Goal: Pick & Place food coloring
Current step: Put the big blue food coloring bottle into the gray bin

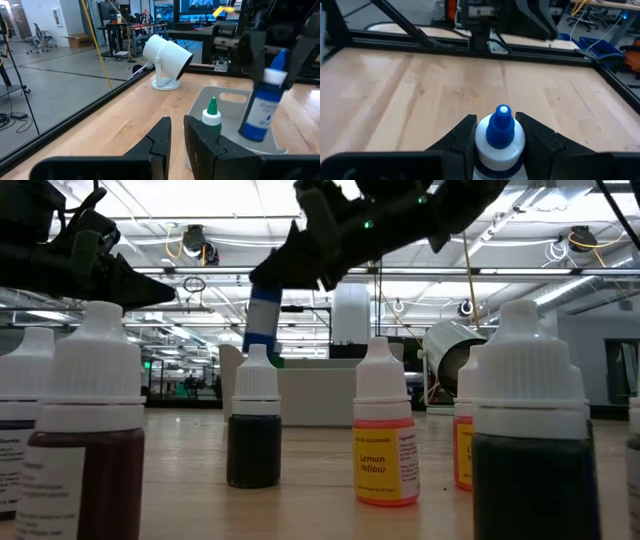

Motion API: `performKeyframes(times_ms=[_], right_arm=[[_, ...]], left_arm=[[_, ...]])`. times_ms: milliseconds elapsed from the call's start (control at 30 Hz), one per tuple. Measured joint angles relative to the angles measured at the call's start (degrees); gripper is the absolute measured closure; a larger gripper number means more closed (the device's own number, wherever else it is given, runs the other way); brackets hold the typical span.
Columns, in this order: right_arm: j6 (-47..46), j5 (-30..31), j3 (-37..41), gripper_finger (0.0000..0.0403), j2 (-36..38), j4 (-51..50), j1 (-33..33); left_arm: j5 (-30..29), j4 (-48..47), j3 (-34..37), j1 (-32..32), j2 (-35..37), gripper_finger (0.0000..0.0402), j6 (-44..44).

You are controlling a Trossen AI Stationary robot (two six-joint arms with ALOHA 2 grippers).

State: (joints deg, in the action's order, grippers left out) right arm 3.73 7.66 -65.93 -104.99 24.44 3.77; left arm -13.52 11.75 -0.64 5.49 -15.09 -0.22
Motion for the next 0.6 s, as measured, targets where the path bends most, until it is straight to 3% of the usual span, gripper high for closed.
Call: performKeyframes(times_ms=[600], right_arm=[[-1.04,-0.01,0.0,0.0295,-8.52,4.46,-1.99]], left_arm=[[0.02,0.02,0.0,-0.02,0.0,0.0344,0.01]])
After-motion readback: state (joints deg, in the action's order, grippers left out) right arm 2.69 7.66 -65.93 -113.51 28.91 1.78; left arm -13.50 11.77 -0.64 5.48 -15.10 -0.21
